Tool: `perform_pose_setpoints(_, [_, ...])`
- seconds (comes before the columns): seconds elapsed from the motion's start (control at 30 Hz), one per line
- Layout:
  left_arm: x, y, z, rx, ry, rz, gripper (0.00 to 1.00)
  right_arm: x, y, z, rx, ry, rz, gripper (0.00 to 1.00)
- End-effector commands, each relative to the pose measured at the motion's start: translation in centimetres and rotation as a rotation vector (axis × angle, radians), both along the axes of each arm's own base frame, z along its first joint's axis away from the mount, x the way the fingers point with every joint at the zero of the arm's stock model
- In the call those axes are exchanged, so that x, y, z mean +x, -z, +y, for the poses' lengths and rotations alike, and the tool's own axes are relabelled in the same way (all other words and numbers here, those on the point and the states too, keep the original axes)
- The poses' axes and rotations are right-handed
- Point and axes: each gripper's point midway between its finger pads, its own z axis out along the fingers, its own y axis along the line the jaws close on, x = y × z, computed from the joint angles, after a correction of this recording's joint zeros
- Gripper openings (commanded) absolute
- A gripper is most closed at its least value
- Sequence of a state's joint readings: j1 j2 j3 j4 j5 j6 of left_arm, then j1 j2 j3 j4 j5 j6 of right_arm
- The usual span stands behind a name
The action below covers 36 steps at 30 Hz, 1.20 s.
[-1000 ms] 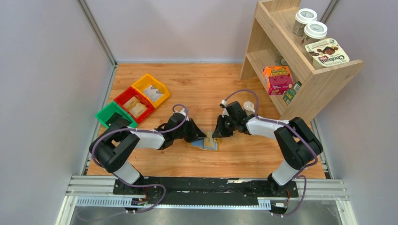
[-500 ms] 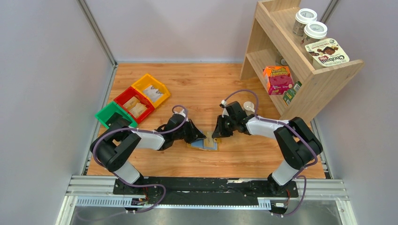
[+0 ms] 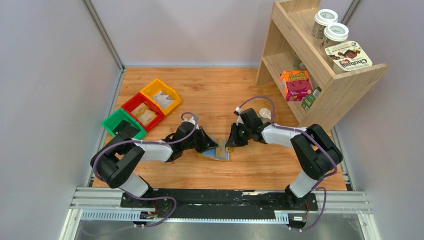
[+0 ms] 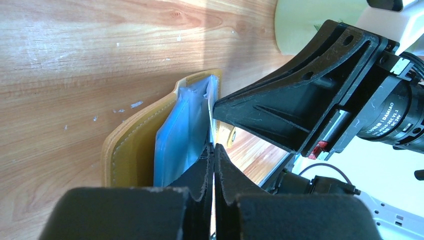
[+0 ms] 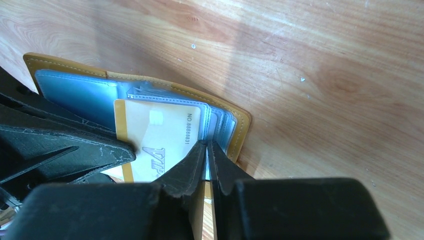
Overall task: Take the credit cards out of the card holder
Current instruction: Remove the credit card from the card holder.
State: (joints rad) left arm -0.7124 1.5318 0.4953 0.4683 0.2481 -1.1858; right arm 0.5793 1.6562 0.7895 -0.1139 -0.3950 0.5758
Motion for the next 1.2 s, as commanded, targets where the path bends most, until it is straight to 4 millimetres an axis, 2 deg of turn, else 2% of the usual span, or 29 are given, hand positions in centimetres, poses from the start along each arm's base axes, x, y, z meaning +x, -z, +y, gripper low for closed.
perform_pose_setpoints(0.0, [0.6,-3.0,-0.5,-0.078,-0.002,-0.074,0.0,-0.9,2.1,-0.9,-0.067,0.004,0.043,0.13])
perform_pose_setpoints(0.4, [-0.2,-1.6,1.0,-0.016,-0.021,-0.033,0.0,-0.9,2.5,-1.1,-0.082,0.012,0.055,0.12])
perform_pose_setpoints(0.57, [-0.2,-1.1,2.6,0.059,-0.045,-0.038,0.0,-0.9,2.4,-1.0,-0.081,0.01,0.054,0.13])
perform_pose_setpoints(0.67, [-0.7,-0.4,4.3,0.148,-0.052,-0.04,0.0,-0.9,2.4,-1.0,-0.081,0.011,0.052,0.12])
perform_pose_setpoints(0.83, [-0.8,-1.4,6.5,0.217,-0.092,-0.11,0.0,-0.8,2.0,-0.8,-0.071,0.005,0.045,0.12])
perform_pose_setpoints(1.0, [-1.0,-2.5,7.6,0.217,-0.114,-0.171,0.0,-0.5,1.2,-0.7,-0.054,0.006,0.029,0.12])
perform_pose_setpoints(1.17, [-0.9,-4.5,8.0,0.188,-0.131,-0.244,0.0,0.2,-1.7,0.3,0.002,-0.008,-0.023,0.18])
